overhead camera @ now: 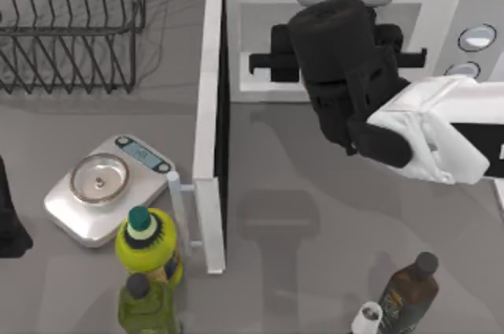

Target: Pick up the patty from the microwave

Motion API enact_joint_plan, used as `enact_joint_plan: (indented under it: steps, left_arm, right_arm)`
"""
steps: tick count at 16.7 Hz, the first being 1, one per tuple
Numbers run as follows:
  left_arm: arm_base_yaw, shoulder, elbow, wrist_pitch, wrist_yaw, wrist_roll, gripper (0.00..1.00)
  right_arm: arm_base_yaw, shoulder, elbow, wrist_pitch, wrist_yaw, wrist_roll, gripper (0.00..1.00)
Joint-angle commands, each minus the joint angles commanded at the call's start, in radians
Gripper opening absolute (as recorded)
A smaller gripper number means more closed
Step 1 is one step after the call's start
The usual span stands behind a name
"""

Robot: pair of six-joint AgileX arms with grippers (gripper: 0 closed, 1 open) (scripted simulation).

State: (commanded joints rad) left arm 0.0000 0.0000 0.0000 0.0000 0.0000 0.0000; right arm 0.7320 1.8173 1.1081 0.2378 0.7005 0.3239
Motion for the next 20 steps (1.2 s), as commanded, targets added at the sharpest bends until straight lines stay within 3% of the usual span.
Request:
enact_joint_plan:
  steps: [5,11,15,20]
  left_arm:
    - [0.0,0.0,0.0,0.0,0.0,0.0,1.0]
    - [0.0,0.0,0.0,0.0,0.0,0.0,1.0]
    - [0.0,0.0,0.0,0.0,0.0,0.0,1.0]
    - [0.0,0.0,0.0,0.0,0.0,0.0,1.0]
  right_arm:
    - [-0.016,0.02,0.025,0.066,-0.036,-0.011,0.0]
    - [-0.017,0.162,0.035,0.396,-0.088,-0.024,0.0]
    - [-0.006,0.283,-0.05,0.521,-0.062,-0.015,0.0]
    - [0.0,0.373,-0.154,0.533,0.004,0.0,0.0]
